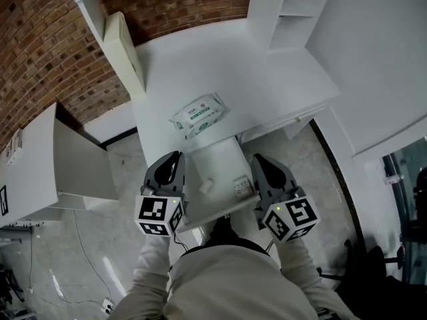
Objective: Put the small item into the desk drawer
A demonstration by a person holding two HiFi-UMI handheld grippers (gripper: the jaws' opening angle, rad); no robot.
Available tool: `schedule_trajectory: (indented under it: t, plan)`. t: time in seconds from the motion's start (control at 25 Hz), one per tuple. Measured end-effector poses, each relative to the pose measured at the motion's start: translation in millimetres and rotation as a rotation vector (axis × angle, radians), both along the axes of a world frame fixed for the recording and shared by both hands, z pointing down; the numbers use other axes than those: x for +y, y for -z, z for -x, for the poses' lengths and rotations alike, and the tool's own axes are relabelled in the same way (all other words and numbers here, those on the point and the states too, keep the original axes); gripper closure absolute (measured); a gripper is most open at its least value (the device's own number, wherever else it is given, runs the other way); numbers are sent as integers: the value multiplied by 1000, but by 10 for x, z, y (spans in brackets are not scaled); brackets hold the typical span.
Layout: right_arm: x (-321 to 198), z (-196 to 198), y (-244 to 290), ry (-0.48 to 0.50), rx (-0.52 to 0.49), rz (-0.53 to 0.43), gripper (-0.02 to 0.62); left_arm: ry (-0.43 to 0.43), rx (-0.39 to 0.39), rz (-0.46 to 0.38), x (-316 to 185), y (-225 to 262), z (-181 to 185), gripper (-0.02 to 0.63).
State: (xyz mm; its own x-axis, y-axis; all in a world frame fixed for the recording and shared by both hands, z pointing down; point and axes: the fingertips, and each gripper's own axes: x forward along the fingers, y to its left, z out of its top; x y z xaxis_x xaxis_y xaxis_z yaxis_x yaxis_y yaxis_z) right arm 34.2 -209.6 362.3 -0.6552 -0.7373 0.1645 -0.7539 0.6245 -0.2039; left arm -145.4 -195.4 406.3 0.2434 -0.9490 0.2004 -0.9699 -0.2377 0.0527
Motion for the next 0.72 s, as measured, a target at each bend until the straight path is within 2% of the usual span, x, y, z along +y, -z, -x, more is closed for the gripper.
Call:
schedule_trajectory:
  t: [0.48, 0.72]
  plan:
    - [58, 4, 78, 7, 31, -56, 569, -6, 33, -23, 77, 133, -11, 569]
    - [68, 11, 69, 18, 33, -55, 569, 11, 63, -30, 101, 168, 38, 569]
